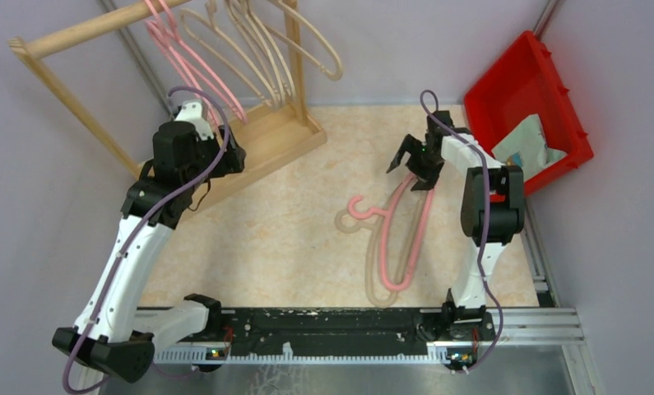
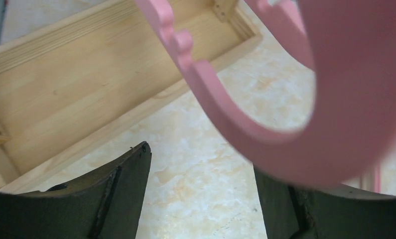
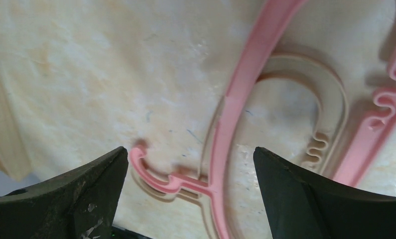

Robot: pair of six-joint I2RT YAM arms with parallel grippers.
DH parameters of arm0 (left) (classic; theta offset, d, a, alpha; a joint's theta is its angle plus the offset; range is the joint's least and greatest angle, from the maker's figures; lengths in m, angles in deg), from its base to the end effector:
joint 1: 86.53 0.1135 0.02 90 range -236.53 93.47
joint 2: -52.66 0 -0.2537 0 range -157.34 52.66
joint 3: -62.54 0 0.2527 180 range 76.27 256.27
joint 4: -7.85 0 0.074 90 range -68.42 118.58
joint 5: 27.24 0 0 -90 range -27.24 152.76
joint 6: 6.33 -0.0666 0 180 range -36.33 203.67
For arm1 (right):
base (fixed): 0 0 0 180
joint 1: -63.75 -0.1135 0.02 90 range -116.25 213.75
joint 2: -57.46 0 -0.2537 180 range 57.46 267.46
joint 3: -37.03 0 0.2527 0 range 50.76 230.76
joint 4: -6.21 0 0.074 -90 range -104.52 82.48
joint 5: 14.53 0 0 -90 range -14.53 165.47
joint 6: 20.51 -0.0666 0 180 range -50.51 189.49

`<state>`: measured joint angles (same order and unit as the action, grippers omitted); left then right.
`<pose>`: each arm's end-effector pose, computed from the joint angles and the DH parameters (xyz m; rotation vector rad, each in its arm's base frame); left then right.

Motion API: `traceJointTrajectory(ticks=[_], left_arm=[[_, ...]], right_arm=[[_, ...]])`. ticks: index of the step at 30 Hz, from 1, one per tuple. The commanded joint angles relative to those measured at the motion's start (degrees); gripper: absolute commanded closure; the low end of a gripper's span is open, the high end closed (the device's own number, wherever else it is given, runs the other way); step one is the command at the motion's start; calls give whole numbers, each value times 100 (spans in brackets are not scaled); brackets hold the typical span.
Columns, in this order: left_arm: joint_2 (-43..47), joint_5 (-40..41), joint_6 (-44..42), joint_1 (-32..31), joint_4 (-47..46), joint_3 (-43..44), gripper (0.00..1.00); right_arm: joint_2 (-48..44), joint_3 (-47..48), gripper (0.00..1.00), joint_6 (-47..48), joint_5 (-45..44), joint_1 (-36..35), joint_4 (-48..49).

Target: Organize the hangers

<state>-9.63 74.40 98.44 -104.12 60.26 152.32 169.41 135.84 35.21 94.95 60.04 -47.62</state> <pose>0.2447 -0.0635 0.3961 -0.0806 1.9981 -0.1595 0.4121 0.0490 0.1655 0.6443 2.7294 0.6407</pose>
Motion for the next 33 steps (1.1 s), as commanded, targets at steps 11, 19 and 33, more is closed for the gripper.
traceJointTrajectory(ticks=[11,19,33], left_arm=[[590,-1932,283,-114,-1369,-1104,24],[823,-2163,507,-456,-1562,-1825,25],[789,-2888,350,-649,-1860,-2177,25]], right_arm=[[286,244,34,500,-1617,-376,-69],[659,449,62,522,-1918,-572,-142],[158,82,100,361,-1555,-565,-3]])
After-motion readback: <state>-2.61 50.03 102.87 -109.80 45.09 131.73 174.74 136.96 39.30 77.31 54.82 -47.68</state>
